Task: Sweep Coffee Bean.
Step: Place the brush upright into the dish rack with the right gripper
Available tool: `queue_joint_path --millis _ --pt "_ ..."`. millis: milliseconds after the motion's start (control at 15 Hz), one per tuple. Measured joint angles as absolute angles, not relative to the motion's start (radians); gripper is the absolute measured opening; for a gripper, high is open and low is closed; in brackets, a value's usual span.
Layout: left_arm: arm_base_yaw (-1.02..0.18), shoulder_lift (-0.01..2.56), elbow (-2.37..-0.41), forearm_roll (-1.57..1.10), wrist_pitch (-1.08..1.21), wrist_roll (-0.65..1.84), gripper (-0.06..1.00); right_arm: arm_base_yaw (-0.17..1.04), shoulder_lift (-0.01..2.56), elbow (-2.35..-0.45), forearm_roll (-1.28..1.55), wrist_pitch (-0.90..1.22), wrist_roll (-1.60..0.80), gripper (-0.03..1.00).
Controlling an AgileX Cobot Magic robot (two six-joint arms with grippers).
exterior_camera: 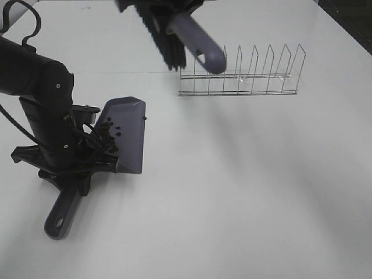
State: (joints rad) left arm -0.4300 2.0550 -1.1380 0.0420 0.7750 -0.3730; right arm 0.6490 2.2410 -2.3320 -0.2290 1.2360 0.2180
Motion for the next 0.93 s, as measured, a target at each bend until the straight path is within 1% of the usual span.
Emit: queue_joint_path --millis 133,533,733,867,933 --pt "-0.430 2.055 -1.138 0.042 0.775 -0.373 0.35 0.589 2.173 -2.262 -0.233 1.233 0.218 0.32" --pt "-0.430 2.055 -1.138 0.042 0.771 -0.373 0.35 0.338 1.916 -1.853 -0.215 1.235 0.219 0.32" --pt "-0.430 2.055 -1.138 0.042 0.769 -0.372 0.35 0.266 1.884 -1.731 -0.186 1.236 0.219 0.32" --pt "-0.430 2.055 -1.138 0.043 0.769 -0.372 0.35 0.241 1.887 -1.618 -0.164 1.235 0.219 0.32" --pt "-0.430 2.055 -1.138 0.044 0.768 -0.372 0.35 0.240 1.889 -1.603 -0.160 1.236 0.219 0.32"
